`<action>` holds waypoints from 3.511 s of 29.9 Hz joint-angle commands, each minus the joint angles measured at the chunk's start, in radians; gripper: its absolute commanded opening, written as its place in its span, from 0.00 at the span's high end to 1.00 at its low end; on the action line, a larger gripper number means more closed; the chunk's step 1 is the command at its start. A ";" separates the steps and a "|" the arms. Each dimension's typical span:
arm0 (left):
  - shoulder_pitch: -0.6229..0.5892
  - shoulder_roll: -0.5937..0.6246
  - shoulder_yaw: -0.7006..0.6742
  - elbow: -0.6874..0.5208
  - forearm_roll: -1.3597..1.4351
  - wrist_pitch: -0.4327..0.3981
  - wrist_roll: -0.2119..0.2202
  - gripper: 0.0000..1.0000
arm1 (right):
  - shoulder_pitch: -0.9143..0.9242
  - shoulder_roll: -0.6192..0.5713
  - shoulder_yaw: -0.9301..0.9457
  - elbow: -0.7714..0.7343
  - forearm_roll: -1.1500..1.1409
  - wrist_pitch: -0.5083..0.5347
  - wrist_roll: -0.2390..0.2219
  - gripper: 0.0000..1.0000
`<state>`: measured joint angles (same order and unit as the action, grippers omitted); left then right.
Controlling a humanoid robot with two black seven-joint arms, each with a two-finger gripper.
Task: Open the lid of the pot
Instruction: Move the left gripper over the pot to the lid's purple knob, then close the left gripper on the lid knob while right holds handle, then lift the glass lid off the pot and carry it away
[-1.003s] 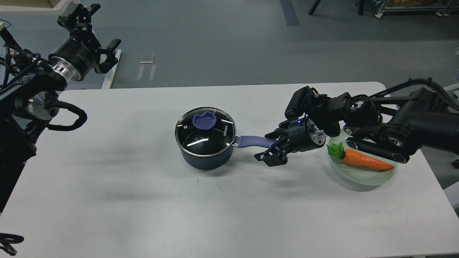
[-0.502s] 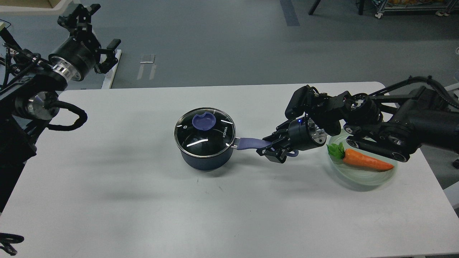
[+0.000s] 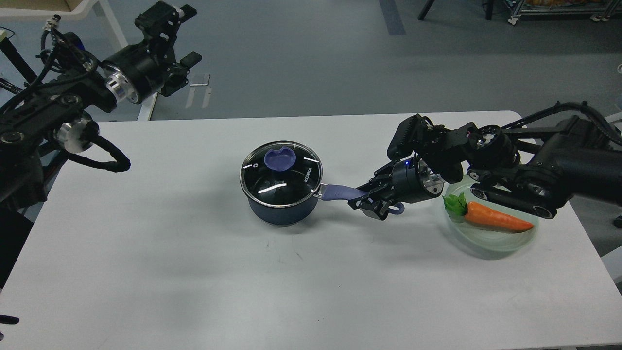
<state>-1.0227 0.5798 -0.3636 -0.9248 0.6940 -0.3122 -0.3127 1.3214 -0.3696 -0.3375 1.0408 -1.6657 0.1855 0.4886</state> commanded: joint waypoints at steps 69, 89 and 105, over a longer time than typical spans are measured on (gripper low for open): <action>-0.019 -0.143 0.440 -0.106 1.044 0.435 -0.002 0.60 | -0.007 -0.043 0.023 0.047 0.015 0.058 0.000 0.73; -0.070 0.228 0.480 -0.094 0.960 0.438 -0.115 0.61 | -0.002 -0.054 0.029 0.048 0.015 0.058 0.000 0.73; 0.187 0.232 0.500 0.122 0.952 0.590 -0.176 0.60 | -0.007 -0.066 0.031 0.058 0.017 0.058 0.000 0.73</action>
<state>-0.8480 0.8364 0.1352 -0.8322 1.6462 0.2687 -0.4887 1.3147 -0.4332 -0.3064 1.0973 -1.6488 0.2438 0.4887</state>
